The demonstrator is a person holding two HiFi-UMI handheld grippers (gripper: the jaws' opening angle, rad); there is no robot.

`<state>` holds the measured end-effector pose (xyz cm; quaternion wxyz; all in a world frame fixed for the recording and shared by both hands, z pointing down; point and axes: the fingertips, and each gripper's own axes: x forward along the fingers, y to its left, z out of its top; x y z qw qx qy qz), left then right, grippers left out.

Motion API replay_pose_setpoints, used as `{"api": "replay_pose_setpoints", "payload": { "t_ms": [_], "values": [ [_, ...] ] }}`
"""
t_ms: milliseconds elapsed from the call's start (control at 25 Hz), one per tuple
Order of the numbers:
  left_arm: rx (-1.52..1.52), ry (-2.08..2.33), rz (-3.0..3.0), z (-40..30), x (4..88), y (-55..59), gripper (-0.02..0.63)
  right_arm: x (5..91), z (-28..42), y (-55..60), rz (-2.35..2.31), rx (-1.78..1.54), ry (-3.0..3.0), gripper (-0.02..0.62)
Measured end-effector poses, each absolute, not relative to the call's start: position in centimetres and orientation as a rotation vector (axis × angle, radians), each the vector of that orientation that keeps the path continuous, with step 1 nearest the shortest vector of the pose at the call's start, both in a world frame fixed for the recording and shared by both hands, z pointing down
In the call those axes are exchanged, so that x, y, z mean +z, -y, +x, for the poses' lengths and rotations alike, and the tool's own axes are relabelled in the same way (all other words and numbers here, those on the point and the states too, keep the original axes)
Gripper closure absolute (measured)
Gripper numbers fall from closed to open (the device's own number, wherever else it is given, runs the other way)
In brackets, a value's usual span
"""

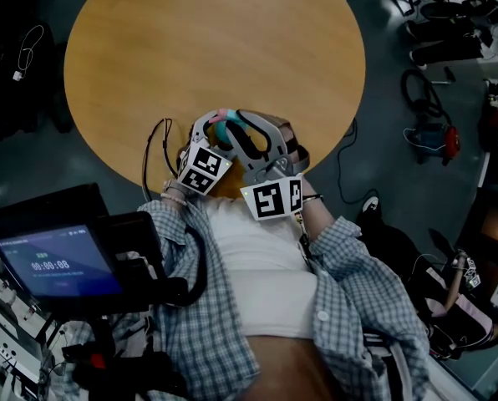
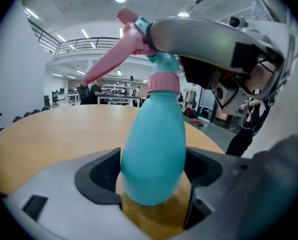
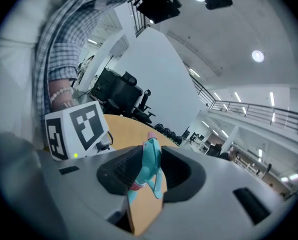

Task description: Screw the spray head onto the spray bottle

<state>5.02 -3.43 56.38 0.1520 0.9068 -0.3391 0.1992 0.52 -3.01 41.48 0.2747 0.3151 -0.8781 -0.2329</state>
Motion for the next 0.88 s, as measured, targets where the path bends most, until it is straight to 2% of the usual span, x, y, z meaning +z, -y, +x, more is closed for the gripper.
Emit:
{"api": "replay_pose_setpoints", "payload": {
  "t_ms": [320,760,880],
  "values": [
    [0.564,0.974,2.599,5.0,56.4,3.5,0.218,41.6,0.4,2.5,0.814,-0.649,2.34,0.488],
    [0.56,0.967,2.592,5.0,56.5,3.4,0.218,38.2,1.6,3.3,0.799,-0.324,2.555,0.454],
    [0.556,0.965,2.595,4.9,56.4,3.5,0.218,37.3,3.7,4.3,0.782,-0.109,2.648,0.454]
  ]
}}
